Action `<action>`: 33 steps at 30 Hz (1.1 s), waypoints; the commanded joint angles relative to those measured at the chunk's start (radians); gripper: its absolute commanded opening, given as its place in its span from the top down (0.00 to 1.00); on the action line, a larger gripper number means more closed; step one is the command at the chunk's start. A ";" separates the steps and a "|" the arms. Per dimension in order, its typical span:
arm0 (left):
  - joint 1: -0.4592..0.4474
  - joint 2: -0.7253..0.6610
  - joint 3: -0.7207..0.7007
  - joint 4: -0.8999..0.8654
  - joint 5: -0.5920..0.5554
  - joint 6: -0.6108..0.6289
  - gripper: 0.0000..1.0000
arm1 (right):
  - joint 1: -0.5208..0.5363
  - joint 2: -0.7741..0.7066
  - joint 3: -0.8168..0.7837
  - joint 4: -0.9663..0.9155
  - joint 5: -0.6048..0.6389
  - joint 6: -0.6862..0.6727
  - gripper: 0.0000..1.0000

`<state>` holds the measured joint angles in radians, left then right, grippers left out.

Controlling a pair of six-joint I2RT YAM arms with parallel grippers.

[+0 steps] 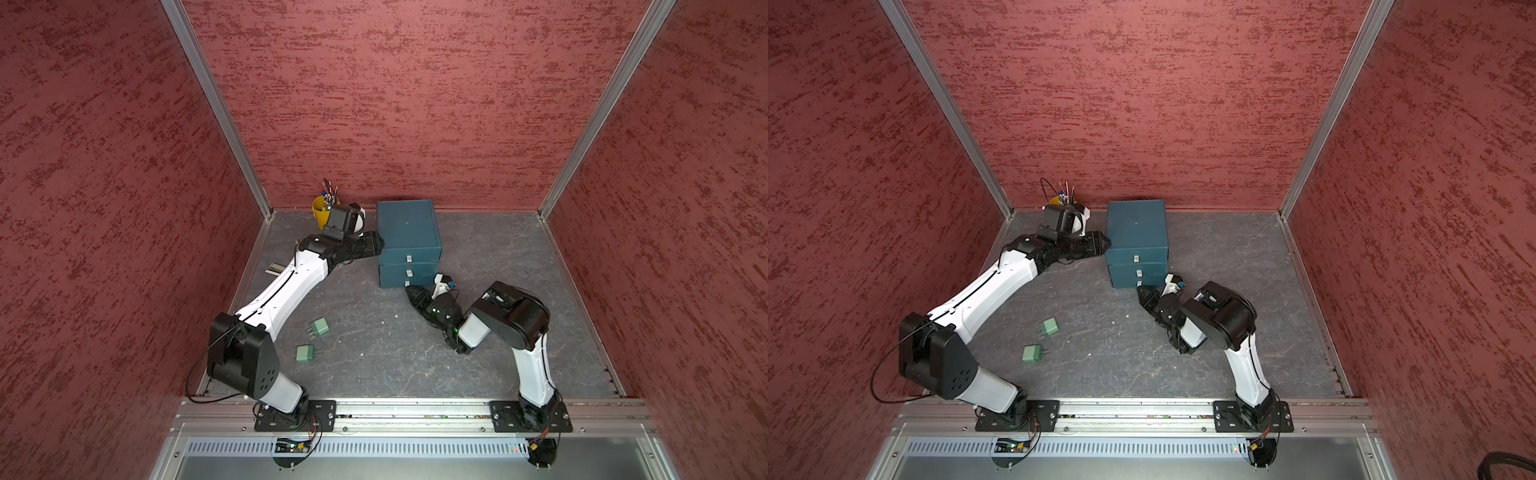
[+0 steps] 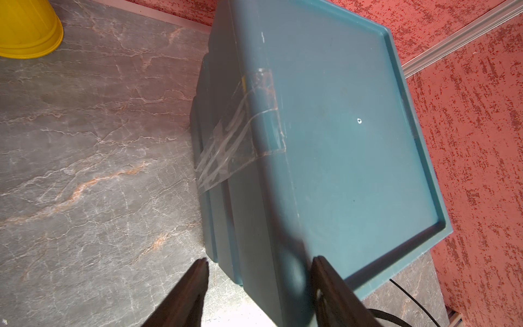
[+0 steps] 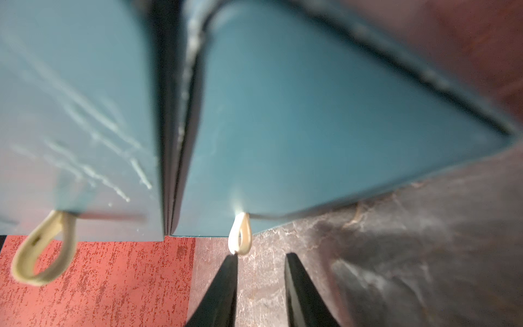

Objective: Place the plugs into the drawer by color
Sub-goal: Open the drawer in the storage box.

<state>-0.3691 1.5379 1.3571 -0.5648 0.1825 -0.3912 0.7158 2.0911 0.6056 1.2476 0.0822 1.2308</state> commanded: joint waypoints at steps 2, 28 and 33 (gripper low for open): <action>0.016 -0.012 -0.026 -0.040 -0.024 0.018 0.39 | -0.010 -0.007 0.014 0.003 0.031 -0.007 0.68; 0.018 -0.013 -0.021 -0.047 -0.023 0.024 0.39 | -0.022 -0.014 0.069 -0.057 -0.003 -0.039 0.80; 0.018 -0.012 -0.018 -0.047 -0.020 0.023 0.39 | -0.022 -0.016 0.083 -0.078 -0.015 -0.044 0.70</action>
<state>-0.3626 1.5368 1.3537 -0.5598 0.1825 -0.3878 0.6964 2.0907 0.6628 1.1969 0.0917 1.2022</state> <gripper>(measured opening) 0.611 0.297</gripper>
